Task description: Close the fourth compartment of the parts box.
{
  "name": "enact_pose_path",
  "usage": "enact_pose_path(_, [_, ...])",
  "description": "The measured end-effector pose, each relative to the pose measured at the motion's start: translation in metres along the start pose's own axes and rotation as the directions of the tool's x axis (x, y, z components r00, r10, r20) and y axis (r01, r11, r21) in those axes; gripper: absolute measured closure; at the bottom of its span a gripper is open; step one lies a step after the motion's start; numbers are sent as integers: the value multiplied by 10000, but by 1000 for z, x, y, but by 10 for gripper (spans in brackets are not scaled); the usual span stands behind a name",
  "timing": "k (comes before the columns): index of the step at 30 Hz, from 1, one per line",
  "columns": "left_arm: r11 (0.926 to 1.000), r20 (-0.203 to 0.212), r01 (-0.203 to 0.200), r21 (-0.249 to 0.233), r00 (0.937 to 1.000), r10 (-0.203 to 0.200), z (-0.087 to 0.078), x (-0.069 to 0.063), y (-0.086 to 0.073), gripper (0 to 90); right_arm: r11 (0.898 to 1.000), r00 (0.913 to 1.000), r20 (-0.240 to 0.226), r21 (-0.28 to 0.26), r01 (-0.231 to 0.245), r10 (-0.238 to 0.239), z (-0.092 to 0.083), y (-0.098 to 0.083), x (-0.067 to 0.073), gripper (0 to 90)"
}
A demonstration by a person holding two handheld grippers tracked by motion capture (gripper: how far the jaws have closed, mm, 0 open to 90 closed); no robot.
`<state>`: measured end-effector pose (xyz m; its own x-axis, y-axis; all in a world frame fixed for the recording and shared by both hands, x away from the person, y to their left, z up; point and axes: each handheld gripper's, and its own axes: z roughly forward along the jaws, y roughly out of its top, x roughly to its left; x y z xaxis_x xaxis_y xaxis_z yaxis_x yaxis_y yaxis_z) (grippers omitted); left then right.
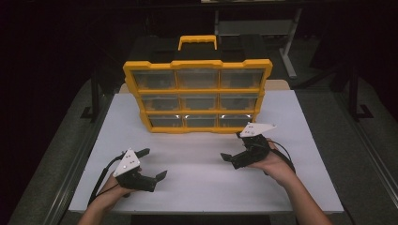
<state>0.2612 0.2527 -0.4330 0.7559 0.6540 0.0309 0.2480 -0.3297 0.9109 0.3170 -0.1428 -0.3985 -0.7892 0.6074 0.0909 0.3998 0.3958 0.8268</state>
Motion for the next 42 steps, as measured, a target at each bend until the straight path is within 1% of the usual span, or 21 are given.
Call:
enact_pose_path(3, [10000,-3,-41,5,10000,41,0,0,0,0,9999,9998,136,20,-145,145,-5,-9,0,0])
enact_pose_path(6, [10000,-3,-39,48,10000,39,0,0,0,0,9997,9992,311,-103,-231,234,-11,-18,-1,0])
enact_pose_path(8, [10000,-9,11,-38,10000,-11,1,-1,0,0,9994,9987,399,-153,-305,311,-16,-22,-2,0])
enact_pose_path(10, [10000,-8,-5,-32,10000,4,1,-1,0,0,9993,9986,427,-215,-317,325,-20,-26,-2,0])
enact_pose_path(14, [10000,-1,6,-25,10000,-6,1,-1,0,0,9992,9980,521,-163,-362,370,-26,-33,-2,0])
enact_pose_path(17, [10000,-6,-10,-7,10000,10,1,-1,0,0,9990,9977,552,-255,-376,390,-29,-40,-2,0])
enact_pose_path(19, [10000,-7,-8,-7,10000,8,1,-1,0,0,9990,9977,574,-295,-337,354,-31,-44,-3,0])
enact_pose_path(22, [10000,-6,-24,5,10000,24,1,-1,0,0,9983,9970,616,-372,-441,463,-33,-49,-2,0])
enact_pose_path(29, [10000,7,-43,52,10000,43,1,-1,-1,0,9988,9966,702,-225,-426,441,-35,-60,2,0])
enact_pose_path(32, [10000,8,-37,36,10000,37,1,-1,-1,0,9983,9959,716,-212,-544,558,-35,-65,2,0])
enact_pose_path(33, [10000,13,-34,41,10000,34,1,-1,-1,0,9986,9961,727,-193,-493,506,-35,-66,1,0])
enact_pose_path(35, [10000,20,-38,38,10000,38,1,-1,-1,0,9985,9955,770,-99,-547,553,-35,-69,1,0])
enact_pose_path(42, [9999,38,-74,94,10000,74,2,-1,-1,0,9984,9949,840,-80,-558,563,-36,-73,0,0])
